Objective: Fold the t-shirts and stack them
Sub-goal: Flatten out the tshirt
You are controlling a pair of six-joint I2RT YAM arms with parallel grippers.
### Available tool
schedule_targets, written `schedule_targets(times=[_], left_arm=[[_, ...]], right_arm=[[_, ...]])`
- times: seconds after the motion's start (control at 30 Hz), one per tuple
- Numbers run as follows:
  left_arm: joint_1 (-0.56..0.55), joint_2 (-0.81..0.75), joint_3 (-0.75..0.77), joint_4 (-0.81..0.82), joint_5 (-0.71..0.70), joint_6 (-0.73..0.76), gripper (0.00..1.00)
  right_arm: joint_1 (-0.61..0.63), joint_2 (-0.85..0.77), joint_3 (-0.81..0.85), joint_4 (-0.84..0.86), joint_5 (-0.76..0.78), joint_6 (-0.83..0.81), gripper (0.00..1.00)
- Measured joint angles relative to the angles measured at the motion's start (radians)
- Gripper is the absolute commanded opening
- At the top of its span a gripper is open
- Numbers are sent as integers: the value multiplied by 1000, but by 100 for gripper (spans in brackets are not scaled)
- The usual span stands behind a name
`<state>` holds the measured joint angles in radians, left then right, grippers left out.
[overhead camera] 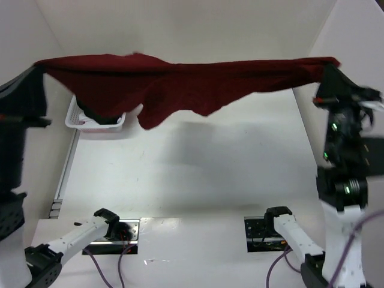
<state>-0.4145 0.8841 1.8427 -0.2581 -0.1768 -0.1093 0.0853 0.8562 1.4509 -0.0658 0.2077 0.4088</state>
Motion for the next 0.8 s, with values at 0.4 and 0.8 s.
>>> schedule_targets(times=[0.4,0.8], left_arm=[[0,176,111,-2,-45,18,0],[0,450,134,-17,-75,35,0]], right_arm=[[0,-120,-84,-50,58,-42,0],[0,-14,-312,-84,146,-49,0]])
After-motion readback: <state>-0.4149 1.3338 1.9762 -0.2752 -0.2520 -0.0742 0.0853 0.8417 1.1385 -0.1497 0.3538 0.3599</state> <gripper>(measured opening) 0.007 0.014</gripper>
